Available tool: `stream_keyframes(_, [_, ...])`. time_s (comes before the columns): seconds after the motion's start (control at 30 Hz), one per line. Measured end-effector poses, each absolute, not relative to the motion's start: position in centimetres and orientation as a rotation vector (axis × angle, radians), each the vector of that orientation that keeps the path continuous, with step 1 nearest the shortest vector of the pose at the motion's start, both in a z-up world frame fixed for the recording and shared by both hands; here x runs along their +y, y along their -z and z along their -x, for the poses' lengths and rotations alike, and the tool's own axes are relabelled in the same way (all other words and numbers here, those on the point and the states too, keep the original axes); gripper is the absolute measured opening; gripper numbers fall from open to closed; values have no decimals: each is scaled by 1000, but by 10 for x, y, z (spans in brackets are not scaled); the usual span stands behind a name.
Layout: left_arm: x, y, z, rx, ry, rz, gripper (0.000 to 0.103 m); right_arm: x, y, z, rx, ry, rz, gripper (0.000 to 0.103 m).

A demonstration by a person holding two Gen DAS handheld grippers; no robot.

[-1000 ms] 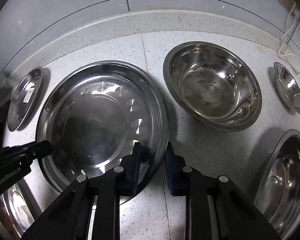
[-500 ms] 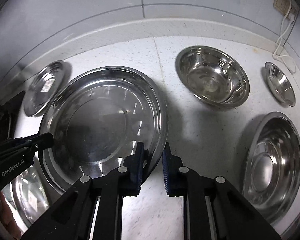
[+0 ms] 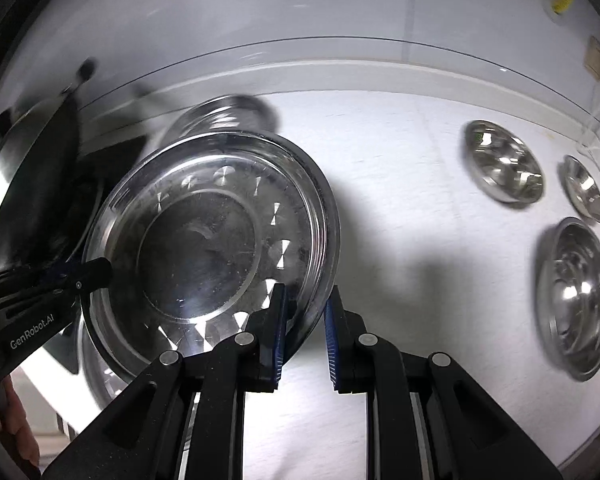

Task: Organize plates and bowls
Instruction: 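Lift the medium plate onto the large plate and open both grippers, then move both grippers to the small labeled steel plate and close on its rim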

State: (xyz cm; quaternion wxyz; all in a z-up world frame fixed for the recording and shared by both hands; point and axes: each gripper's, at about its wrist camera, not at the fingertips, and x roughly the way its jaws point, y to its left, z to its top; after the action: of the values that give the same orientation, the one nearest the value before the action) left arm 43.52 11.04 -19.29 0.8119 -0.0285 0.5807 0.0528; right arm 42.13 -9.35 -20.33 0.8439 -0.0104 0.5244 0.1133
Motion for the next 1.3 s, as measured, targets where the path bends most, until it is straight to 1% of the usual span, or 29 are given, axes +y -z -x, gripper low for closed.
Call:
stream_keyframes(0.3, [154,203,-396,1260,-149,69,16,-40,214,-393,1124,-301,96,16])
stream_keyframes(0.8, [166,246,-388,1342,-151,84,17,-21,255,-381,1219,-302,128,16])
stream_keyframes(0.87, [166,246,-389,1341,-152,96,18,-22,260,-383,1237,-298,112,19])
stream_keyframes(0.9, [165,246,-388,1338,-160,90,18,-23,261,-383,1243,-304,96,22])
stream_keyframes(0.93, [163,244,-386,1335,-172,77,18,-24,260,-383,1245,-319,81,32])
stream_keyframes(0.97, [162,241,-386,1334,-184,58,20,-25,257,-383,1244,-346,62,56])
stream_keyframes(1.0, [161,238,-385,1330,-177,57,21,-23,254,-382,1230,-352,67,73])
stream_keyframes(1.03, [161,234,-384,1327,-172,59,22,-22,249,-380,1205,-332,94,95])
stream_keyframes(1.07, [161,230,-384,1321,-167,62,23,-22,242,-378,1168,-322,119,98])
stream_keyframes(1.17, [159,217,-385,1299,-156,57,29,-29,226,-380,1128,-307,145,98])
stream_keyframes(1.23, [156,209,-387,1280,-136,59,30,-41,216,-385,1111,-283,113,99])
stream_keyframes(1.3, [150,199,-392,1259,-117,41,36,-53,209,-392,1099,-262,82,99])
